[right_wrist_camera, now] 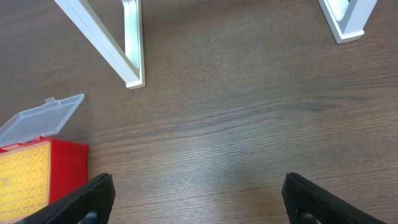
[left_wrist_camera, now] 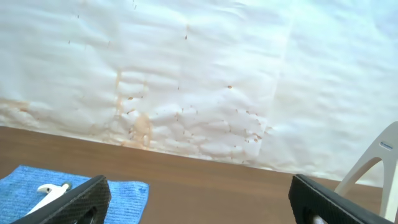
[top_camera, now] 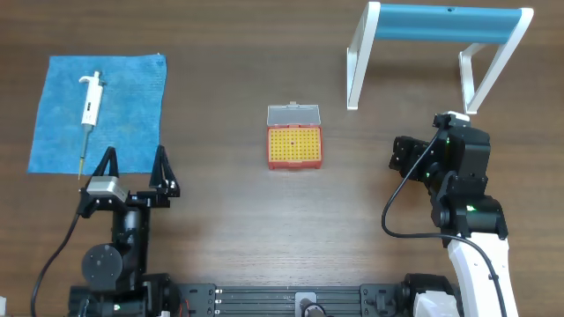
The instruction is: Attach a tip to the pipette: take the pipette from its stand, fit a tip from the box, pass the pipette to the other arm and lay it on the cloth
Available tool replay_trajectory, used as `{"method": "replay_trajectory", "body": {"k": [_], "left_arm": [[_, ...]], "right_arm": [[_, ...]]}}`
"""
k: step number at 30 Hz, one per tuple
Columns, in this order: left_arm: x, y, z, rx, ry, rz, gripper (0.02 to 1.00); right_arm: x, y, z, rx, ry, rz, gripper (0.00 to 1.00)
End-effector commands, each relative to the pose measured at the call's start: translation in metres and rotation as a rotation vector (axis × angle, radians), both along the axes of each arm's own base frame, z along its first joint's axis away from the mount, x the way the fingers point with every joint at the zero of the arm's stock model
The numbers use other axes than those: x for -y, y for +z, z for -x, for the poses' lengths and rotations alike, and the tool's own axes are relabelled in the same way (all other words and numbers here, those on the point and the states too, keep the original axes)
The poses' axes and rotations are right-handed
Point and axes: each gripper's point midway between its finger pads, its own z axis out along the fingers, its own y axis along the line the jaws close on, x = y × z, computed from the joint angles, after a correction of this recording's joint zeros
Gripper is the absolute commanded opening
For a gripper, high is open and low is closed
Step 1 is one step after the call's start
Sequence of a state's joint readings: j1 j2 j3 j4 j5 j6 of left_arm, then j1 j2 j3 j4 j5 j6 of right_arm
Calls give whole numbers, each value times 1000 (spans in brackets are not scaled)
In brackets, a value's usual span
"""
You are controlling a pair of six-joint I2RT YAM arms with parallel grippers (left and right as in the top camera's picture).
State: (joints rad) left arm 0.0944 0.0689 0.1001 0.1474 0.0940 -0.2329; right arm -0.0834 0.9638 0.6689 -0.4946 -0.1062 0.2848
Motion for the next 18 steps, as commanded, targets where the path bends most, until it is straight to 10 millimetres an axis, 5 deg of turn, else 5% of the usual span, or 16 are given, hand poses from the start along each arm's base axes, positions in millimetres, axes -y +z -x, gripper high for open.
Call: {"method": "replay_trajectory", "body": {"k": [1,7,18], "left_arm": [[1,-39,-3,-59,-7,-4,928],[1,-83,-5,-241,-9,14,928],[1,-86,-5,-250,-8,14,928]], "right_arm": [[3,4,-1,12,0,17,875],[3,4,-1,12,0,17,875],[3,4,-1,12,0,17,875]]}}
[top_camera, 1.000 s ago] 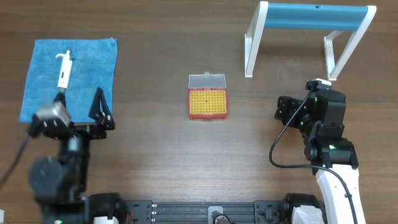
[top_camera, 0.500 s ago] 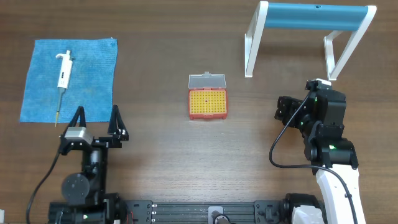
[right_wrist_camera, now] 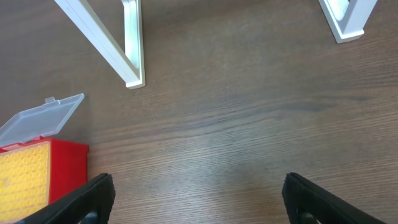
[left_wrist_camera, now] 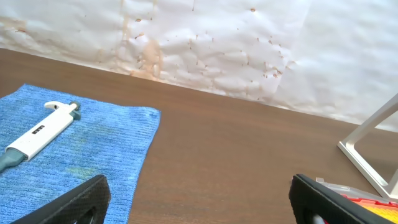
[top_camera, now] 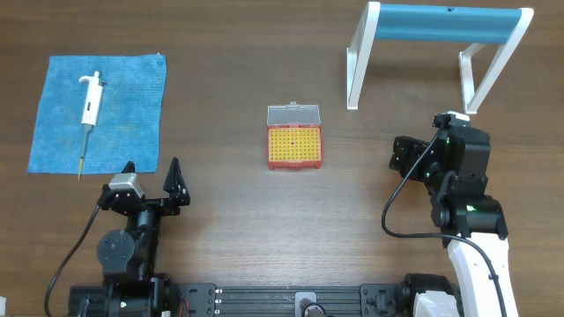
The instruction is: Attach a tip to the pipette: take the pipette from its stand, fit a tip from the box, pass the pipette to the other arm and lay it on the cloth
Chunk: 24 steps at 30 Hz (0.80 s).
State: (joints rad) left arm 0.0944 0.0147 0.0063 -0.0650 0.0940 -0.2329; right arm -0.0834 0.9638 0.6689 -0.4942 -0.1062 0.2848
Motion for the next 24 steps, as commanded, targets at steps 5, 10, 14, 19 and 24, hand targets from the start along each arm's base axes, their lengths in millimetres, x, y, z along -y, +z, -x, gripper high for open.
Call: {"method": "replay_trajectory", "body": {"k": [5,10,14,19,24], "left_arm": [[2,0,1,2,-9,-9,928],[2,0,1,2,-9,-9,928],[2,0,1,2,-9,-9,928],[2,0,1,2,-9,-9,928],[2,0,1,1,-9,-9,928]], "right_arm": [[3,4,-1,12,0,17,875],[3,4,-1,12,0,17,875],[3,4,-1,12,0,17,875],[3,4,-1,11,0,17,875],[8,13,-9,87,-18,55,950]]}}
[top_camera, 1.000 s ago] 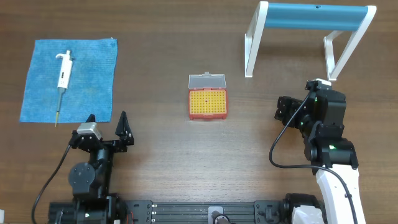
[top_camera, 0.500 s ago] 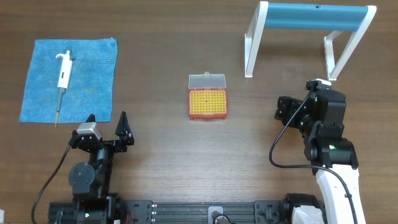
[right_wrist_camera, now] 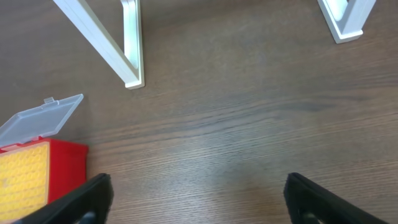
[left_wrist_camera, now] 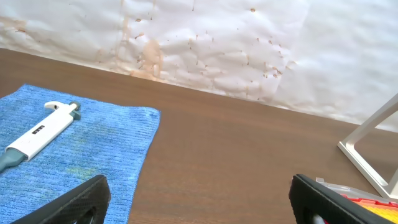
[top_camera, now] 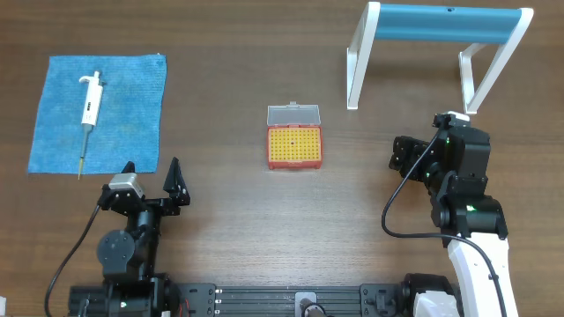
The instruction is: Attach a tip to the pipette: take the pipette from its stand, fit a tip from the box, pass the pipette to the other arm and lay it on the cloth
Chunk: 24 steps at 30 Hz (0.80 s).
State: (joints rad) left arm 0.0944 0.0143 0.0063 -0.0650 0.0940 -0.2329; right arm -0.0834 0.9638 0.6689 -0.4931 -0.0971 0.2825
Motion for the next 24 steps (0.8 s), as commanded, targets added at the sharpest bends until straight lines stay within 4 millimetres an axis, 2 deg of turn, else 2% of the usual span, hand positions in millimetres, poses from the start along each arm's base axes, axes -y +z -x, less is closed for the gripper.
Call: {"method": "replay_trajectory", "body": {"k": [1,3,5,8,14,20,22,24], "left_arm": [[2,0,1,1,-9,-9,928],[2,0,1,1,-9,-9,928],[2,0,1,1,-9,-9,928],[2,0,1,1,-9,-9,928],[2,0,1,1,-9,-9,928],[2,0,1,1,-9,-9,928],[2,0,1,1,-9,-9,928],[2,0,1,1,-9,-9,928]], "right_arm": [[6,22,-14,156,-2,64,952],[6,46,-21,331,26,116,952],[2,70,-12,534,49,175,952],[5,82,6,717,27,222,963],[1,61,36,874,33,277,980],[1,32,45,779,43,268,976],[0,14,49,711,52,260,978],[1,14,48,709,49,263,978]]}}
